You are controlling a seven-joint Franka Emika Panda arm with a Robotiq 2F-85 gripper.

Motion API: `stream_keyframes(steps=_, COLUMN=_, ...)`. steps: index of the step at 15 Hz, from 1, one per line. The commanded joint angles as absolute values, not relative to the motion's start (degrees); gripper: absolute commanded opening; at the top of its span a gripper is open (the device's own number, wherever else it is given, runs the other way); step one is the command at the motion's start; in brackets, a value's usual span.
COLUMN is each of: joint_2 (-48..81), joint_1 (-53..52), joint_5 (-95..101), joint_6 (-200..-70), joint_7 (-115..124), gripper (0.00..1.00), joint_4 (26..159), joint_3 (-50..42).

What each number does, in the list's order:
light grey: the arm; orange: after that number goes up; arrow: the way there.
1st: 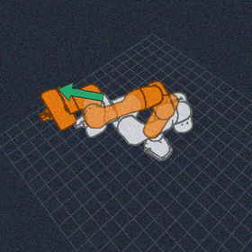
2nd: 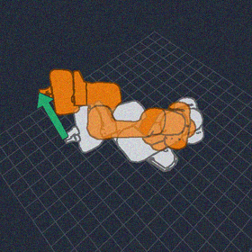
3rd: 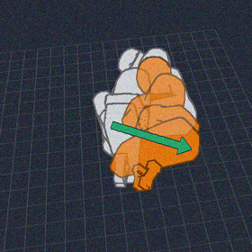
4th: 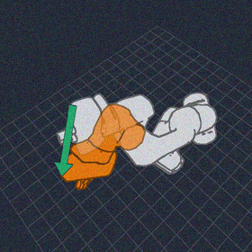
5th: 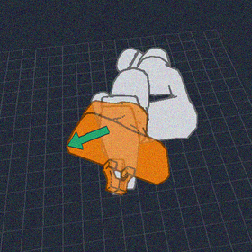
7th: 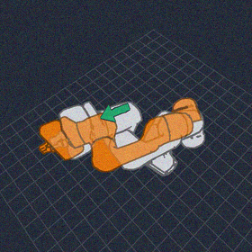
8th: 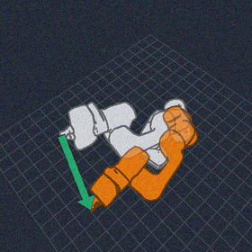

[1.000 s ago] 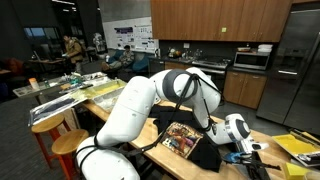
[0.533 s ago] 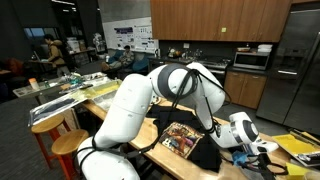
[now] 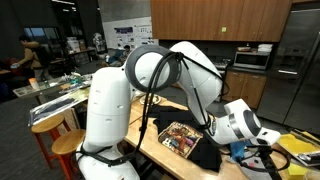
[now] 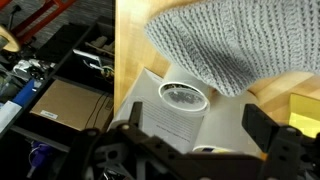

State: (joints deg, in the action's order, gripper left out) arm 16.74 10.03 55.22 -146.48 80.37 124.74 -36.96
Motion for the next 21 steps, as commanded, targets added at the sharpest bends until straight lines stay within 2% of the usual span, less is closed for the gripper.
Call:
stream_keyframes(steps=1, joint_2=16.28, joint_1=12.37, joint_5=55.93, joint_6=-145.91, joint_7=80.67, gripper=1.0, joint_4=124.64, joint_3=-34.44)
stream_keyframes(steps=3, joint_2=16.71, joint_1=12.15, joint_5=56.05, joint_6=-147.0, joint_7=82.0, gripper=1.0, joint_4=124.78, joint_3=-34.28)
stream_keyframes(steps=9, joint_2=16.94, joint_1=12.05, joint_5=66.01, joint_6=-162.66, joint_7=97.7, gripper=1.0, joint_4=123.99, joint_3=-31.85)
stream_keyframes(steps=21, joint_2=25.06, joint_1=11.82, joint_5=58.41, joint_6=-182.14, joint_7=100.16, gripper=1.0, joint_4=122.05, joint_3=-28.01)
